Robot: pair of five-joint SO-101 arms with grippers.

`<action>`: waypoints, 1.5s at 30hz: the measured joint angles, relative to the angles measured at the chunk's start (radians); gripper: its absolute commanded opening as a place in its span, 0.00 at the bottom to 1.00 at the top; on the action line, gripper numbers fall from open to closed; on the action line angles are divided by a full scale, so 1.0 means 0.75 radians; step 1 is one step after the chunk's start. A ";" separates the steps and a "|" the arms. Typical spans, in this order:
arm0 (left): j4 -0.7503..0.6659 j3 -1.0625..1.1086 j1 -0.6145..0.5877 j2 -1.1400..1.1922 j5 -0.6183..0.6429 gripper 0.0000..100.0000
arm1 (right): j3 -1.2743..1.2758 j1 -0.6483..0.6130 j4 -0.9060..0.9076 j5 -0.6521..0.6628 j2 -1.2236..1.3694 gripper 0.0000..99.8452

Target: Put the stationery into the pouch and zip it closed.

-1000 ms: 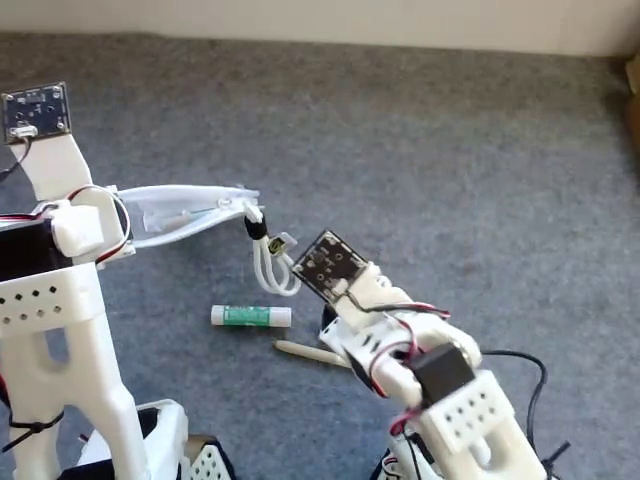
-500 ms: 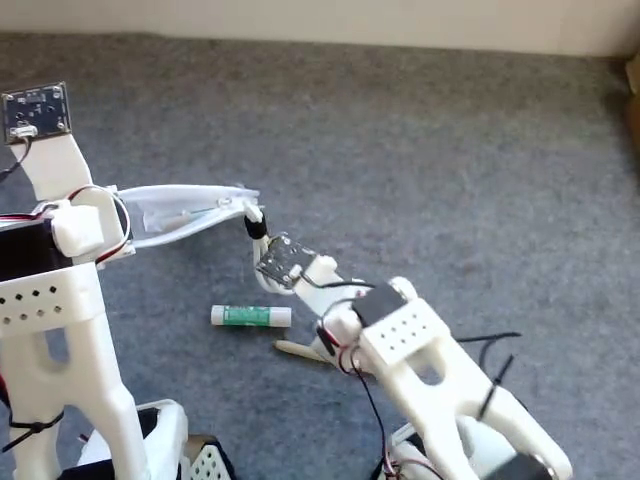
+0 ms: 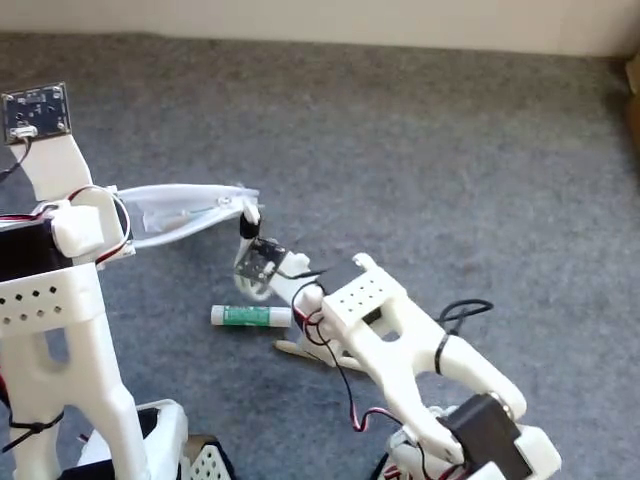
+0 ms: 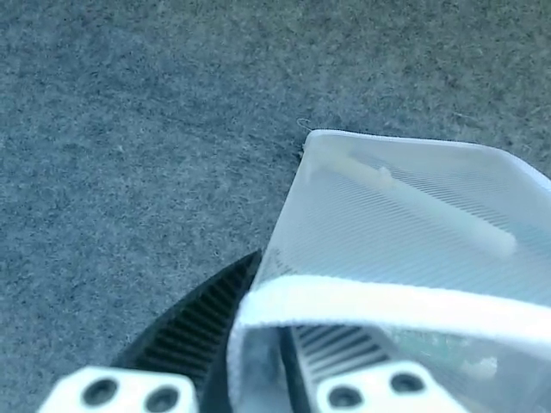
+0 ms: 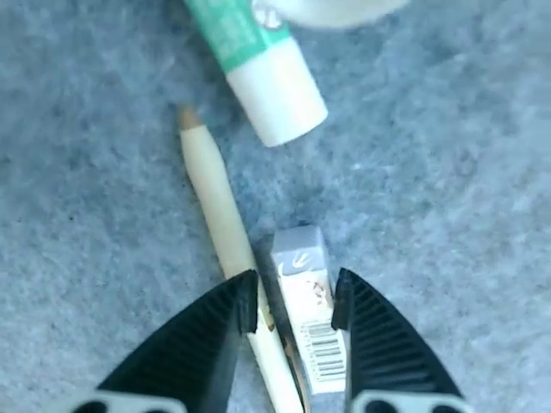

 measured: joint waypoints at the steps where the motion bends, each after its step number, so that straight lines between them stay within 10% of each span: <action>1: 0.000 0.000 0.000 0.000 0.000 0.01 | 0.000 0.000 -0.002 0.000 0.012 0.14; 45: 0.000 0.000 0.000 0.000 0.000 0.01 | -0.023 0.188 -0.023 0.008 0.155 0.01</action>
